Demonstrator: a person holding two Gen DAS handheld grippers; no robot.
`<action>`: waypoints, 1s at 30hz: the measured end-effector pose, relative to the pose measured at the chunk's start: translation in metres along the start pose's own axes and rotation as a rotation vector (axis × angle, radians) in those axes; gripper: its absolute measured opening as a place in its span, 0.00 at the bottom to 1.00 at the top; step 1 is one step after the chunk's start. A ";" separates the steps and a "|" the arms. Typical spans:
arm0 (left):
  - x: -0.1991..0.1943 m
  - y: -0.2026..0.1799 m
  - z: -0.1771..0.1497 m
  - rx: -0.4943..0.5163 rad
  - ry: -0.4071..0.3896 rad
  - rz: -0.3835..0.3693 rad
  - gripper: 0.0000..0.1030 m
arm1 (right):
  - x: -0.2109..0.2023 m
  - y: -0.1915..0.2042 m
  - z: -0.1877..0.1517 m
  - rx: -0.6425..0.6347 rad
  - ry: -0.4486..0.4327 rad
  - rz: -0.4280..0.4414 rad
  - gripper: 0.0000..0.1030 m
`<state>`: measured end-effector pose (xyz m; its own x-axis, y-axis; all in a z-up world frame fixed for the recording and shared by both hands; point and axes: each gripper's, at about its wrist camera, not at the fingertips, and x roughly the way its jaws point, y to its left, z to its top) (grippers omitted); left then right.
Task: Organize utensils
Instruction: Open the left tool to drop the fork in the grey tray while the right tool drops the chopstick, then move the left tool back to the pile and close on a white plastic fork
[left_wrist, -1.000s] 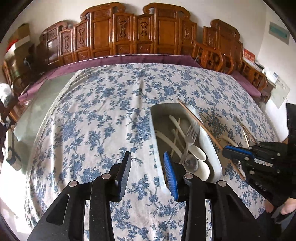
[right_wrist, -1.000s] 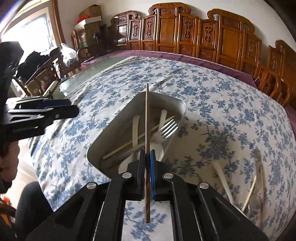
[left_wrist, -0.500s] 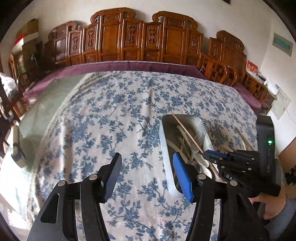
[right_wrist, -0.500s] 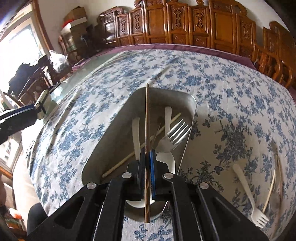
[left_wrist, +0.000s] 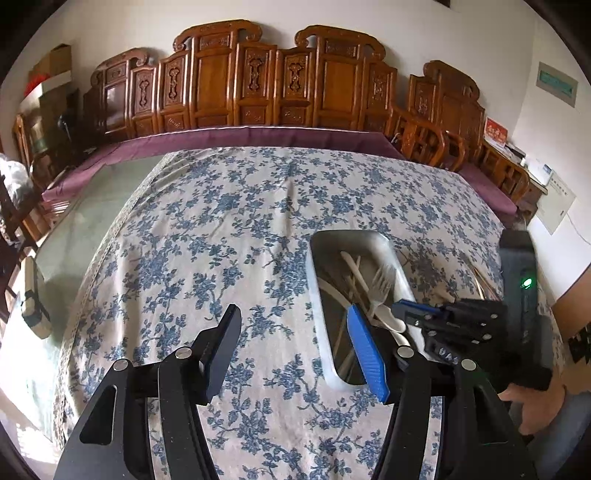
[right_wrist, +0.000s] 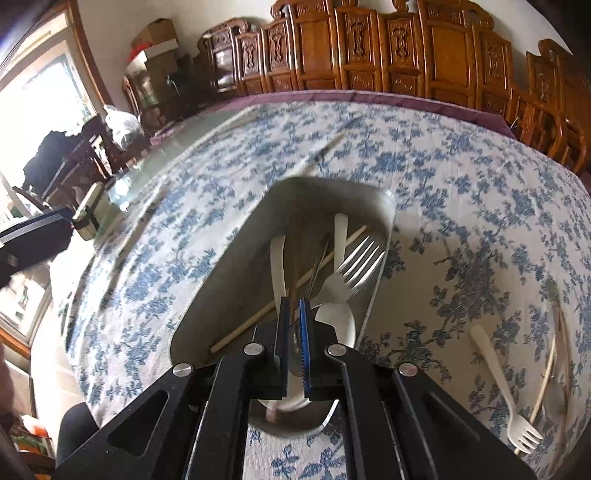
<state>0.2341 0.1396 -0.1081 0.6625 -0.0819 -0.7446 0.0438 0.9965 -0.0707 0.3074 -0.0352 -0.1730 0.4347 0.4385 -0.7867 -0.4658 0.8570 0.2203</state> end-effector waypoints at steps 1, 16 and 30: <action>-0.001 -0.004 0.000 0.009 -0.001 -0.004 0.55 | -0.008 -0.001 0.000 -0.006 -0.013 -0.003 0.06; -0.029 -0.069 -0.001 0.113 -0.035 -0.047 0.55 | -0.138 -0.050 -0.050 -0.059 -0.086 -0.096 0.06; -0.037 -0.151 -0.012 0.208 -0.030 -0.070 0.56 | -0.192 -0.131 -0.110 0.029 -0.105 -0.207 0.21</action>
<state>0.1940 -0.0075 -0.0778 0.6745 -0.1538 -0.7220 0.2415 0.9702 0.0189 0.2000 -0.2611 -0.1148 0.5971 0.2769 -0.7529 -0.3370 0.9383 0.0778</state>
